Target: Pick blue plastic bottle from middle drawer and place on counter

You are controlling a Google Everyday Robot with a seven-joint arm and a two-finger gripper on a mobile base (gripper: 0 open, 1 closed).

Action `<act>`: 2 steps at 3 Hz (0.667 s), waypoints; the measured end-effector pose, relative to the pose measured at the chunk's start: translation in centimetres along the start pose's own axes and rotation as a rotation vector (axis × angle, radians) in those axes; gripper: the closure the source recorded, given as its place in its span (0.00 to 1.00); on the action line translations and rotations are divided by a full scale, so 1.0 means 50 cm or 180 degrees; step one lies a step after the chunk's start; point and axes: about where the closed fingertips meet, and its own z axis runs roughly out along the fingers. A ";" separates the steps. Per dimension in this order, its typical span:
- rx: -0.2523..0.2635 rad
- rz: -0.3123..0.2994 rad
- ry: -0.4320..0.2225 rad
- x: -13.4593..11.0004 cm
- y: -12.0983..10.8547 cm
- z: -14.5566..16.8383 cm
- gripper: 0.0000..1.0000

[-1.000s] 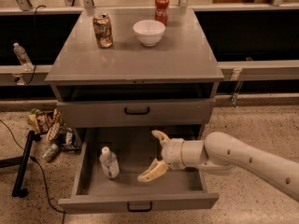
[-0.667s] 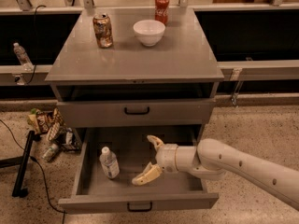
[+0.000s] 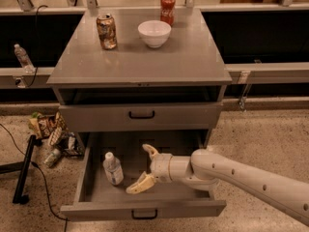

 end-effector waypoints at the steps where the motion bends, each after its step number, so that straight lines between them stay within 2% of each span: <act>1: -0.0074 -0.0023 0.0005 0.019 -0.024 0.053 0.00; 2: -0.0155 -0.0049 0.0003 0.032 -0.064 0.115 0.00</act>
Offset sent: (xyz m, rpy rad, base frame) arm 0.0939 0.0686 -0.0659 0.0018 0.0017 0.0891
